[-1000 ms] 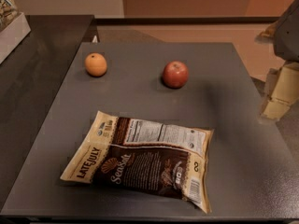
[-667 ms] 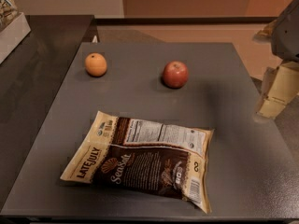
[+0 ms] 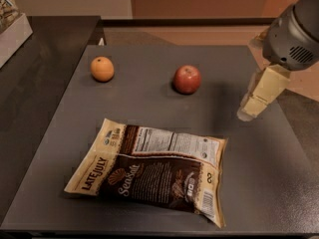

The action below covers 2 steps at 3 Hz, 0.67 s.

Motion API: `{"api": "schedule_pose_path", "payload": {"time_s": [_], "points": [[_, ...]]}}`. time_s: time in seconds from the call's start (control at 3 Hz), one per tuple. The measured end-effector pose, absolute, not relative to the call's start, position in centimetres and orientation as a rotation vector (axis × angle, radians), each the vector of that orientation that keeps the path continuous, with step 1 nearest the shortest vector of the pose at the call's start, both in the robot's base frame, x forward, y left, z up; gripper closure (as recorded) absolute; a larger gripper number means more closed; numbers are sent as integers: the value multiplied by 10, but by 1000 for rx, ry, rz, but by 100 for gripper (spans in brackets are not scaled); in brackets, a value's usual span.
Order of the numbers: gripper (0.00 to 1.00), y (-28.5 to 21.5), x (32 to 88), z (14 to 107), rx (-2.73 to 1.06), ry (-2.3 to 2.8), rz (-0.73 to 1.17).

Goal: Move apple near brown chip bag

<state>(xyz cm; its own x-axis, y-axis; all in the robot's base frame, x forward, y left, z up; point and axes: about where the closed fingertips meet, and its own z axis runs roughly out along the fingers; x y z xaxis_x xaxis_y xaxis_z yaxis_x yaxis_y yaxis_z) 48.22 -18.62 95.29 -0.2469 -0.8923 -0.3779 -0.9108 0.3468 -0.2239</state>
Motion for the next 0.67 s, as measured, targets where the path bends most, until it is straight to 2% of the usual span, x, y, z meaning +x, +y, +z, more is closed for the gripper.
{"api": "schedule_pose_path", "payload": {"time_s": [0.67], "points": [[0, -160, 536, 919, -1453, 2170, 119]]}}
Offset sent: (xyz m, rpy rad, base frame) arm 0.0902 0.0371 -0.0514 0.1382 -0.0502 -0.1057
